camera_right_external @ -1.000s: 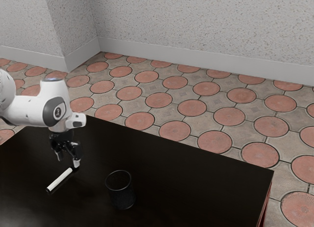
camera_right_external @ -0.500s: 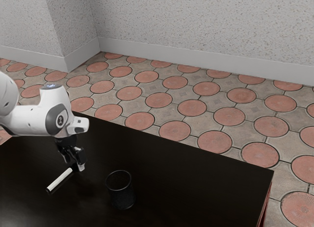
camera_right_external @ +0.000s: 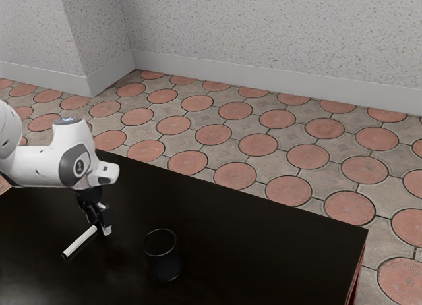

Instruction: Put the marker into the pen holder.

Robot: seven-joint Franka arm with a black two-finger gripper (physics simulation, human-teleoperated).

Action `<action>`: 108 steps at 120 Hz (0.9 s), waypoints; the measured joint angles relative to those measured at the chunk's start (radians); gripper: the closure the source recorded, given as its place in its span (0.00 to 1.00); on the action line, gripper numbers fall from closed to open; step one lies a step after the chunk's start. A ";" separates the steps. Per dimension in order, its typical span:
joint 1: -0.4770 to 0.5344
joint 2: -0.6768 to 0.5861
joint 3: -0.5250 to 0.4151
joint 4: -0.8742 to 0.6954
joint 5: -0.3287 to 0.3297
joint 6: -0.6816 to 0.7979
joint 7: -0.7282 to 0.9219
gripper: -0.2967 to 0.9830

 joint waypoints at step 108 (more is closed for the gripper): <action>-0.003 -0.025 0.003 0.001 0.022 0.011 0.011 0.84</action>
